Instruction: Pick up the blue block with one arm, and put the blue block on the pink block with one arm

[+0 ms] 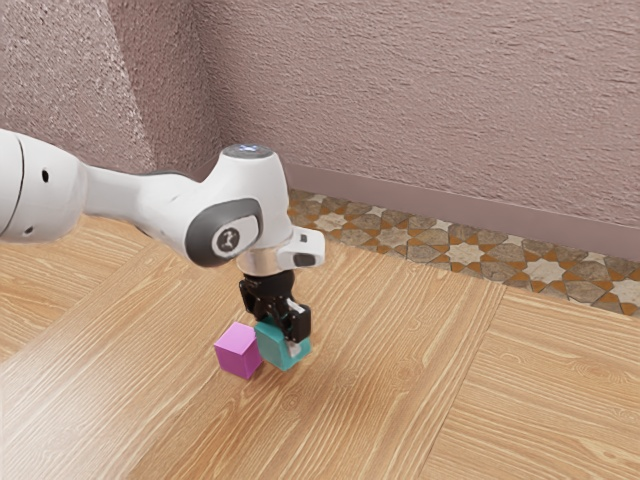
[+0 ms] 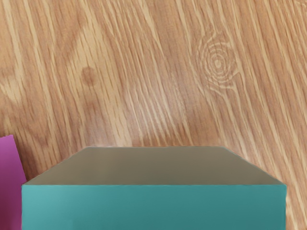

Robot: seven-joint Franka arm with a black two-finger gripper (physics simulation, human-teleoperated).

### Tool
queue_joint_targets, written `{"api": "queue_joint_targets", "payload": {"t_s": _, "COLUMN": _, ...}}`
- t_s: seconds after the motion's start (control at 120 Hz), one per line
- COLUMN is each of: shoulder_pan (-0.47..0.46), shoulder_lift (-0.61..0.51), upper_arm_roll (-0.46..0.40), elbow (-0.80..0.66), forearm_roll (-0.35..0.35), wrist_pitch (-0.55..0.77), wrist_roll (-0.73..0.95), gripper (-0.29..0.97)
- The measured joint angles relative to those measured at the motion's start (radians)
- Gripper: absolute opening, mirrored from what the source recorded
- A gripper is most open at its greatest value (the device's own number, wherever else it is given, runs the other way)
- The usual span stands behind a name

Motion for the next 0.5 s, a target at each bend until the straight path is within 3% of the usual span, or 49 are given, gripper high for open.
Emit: {"api": "queue_joint_targets", "payload": {"t_s": 0.5, "shoulder_pan": 0.124, "shoulder_lift": -0.006, "upper_arm_roll": 0.002, "elbow": 0.007, "forearm_roll": 0.0, "wrist_pitch": -0.051, "wrist_roll": 0.225, "gripper": 0.4}}
